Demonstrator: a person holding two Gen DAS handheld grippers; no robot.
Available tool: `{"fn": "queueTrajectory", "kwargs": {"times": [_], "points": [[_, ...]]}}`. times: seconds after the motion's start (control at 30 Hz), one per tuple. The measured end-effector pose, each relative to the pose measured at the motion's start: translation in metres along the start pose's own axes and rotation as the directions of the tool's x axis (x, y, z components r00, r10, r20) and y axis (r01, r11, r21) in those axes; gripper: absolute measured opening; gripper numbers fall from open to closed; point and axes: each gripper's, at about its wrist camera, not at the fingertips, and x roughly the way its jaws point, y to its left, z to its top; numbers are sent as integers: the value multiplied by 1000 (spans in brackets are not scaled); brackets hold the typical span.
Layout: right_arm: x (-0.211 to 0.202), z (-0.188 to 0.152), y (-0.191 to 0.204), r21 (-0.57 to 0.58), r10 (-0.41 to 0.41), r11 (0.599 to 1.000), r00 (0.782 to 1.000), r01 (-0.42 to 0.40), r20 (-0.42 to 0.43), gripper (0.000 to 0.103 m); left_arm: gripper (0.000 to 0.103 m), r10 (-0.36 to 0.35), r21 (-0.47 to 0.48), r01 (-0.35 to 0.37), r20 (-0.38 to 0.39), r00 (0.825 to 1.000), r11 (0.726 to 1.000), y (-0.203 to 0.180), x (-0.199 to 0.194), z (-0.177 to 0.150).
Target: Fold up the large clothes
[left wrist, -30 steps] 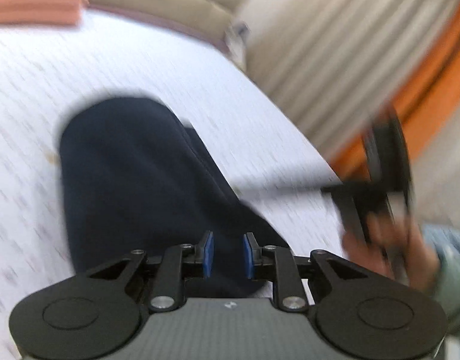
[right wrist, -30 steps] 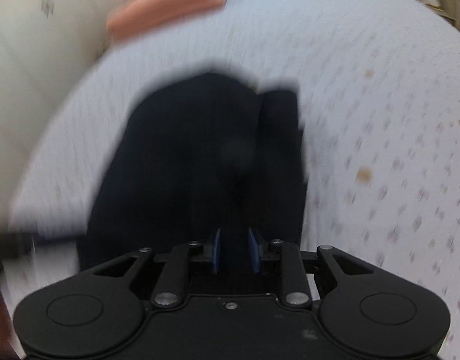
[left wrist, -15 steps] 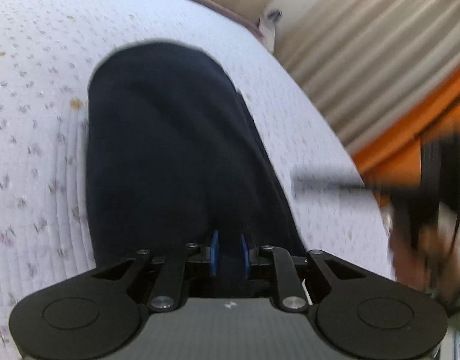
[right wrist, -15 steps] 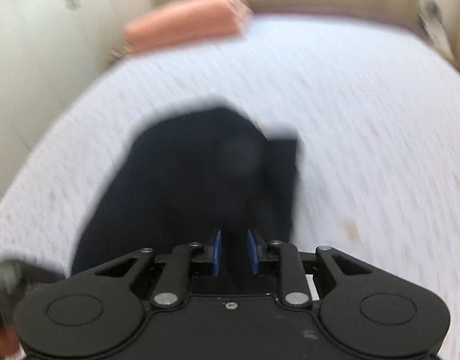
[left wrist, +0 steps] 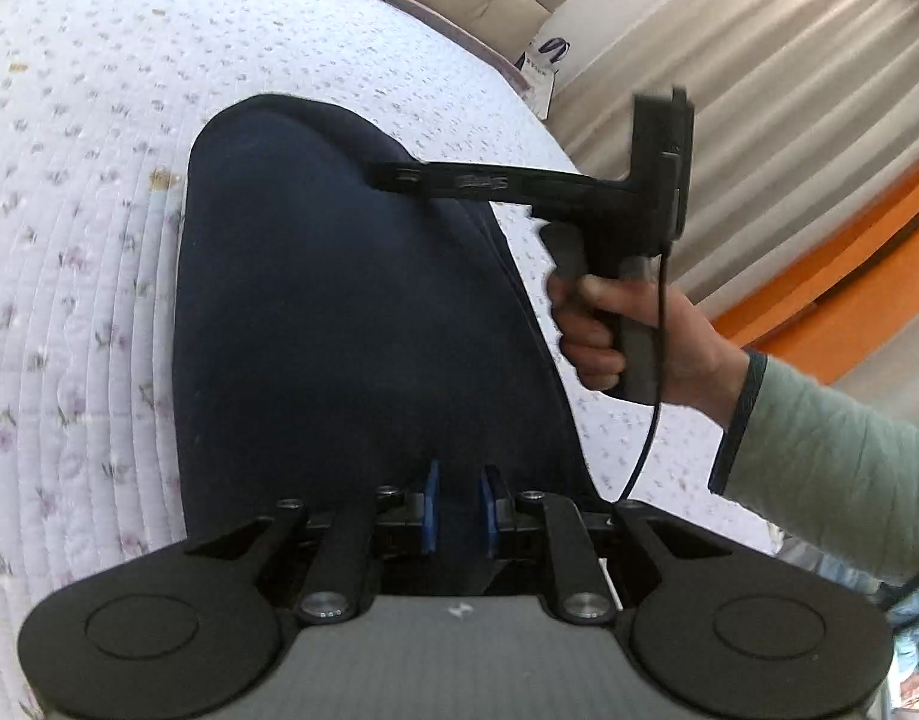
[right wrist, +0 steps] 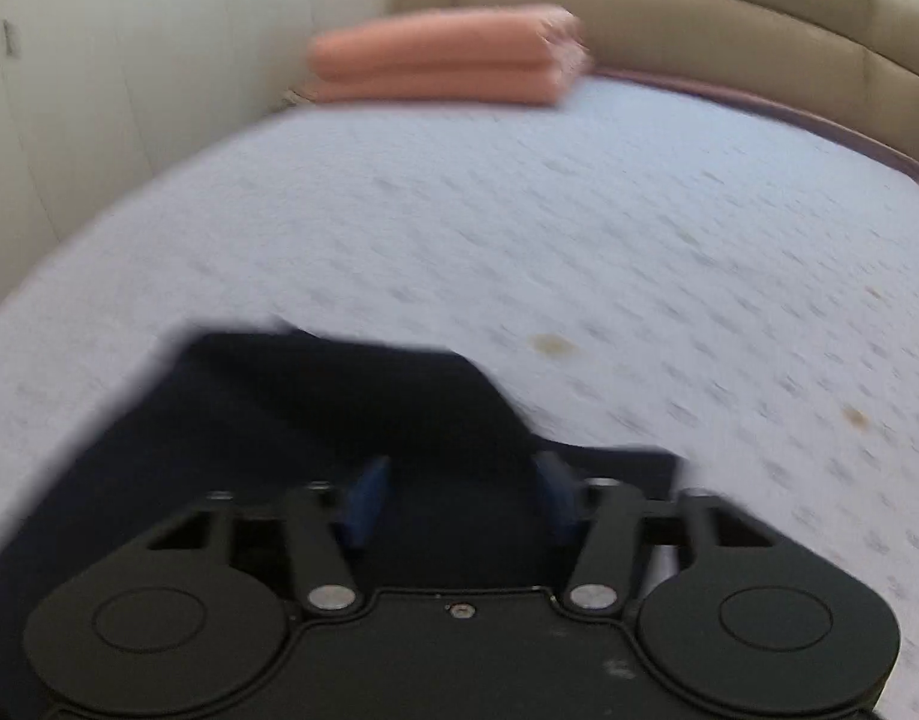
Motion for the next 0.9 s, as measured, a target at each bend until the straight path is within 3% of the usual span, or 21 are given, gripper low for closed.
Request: {"fn": "queueTrajectory", "kwargs": {"times": [0.07,0.17,0.23,0.37,0.43,0.47,0.53,0.6,0.63,0.67,0.77,0.83,0.9], "points": [[-7,0,-7,29,-7,1000,1000,8,-25,32,16,-16,0,16,-5,1000,1000,3,-2,-3],[-40,12,14,14,-47,999,999,47,-9,30,14,-19,13,20,-24,1000,1000,3,-12,-2],[-64,13,26,27,7,1000,999,-8,40,29,14,3,50,-3,-6,1000,999,0,-27,9],[-82,7,60,44,125,991,990,-127,58,29,17,45,118,-65,168,985,991,-5,-46,65],[-59,-1,74,43,130,991,992,-129,-4,29,17,79,119,-111,247,966,987,1,-32,106],[-44,-6,77,49,117,992,992,-116,-40,29,17,64,139,-102,255,965,985,7,-17,124],[-25,-21,73,87,126,989,990,-120,-58,26,17,57,160,-96,236,970,982,21,20,154],[-29,-32,54,189,158,971,987,-148,-40,22,18,124,159,-144,132,983,977,39,66,174],[-33,-37,47,227,156,964,987,-142,-46,21,3,184,155,-193,70,980,969,50,88,177],[-42,-45,40,246,138,962,989,-120,-57,19,3,209,130,-216,61,976,968,60,96,176],[-61,-59,38,224,103,972,988,-76,-111,19,3,114,-22,-113,79,990,993,78,81,176],[-78,-51,45,206,85,977,988,-57,-125,29,6,109,-1,-110,113,988,994,66,61,172],[-100,-43,57,175,98,981,993,-85,-66,30,13,87,70,-97,134,987,993,43,40,161]]}}
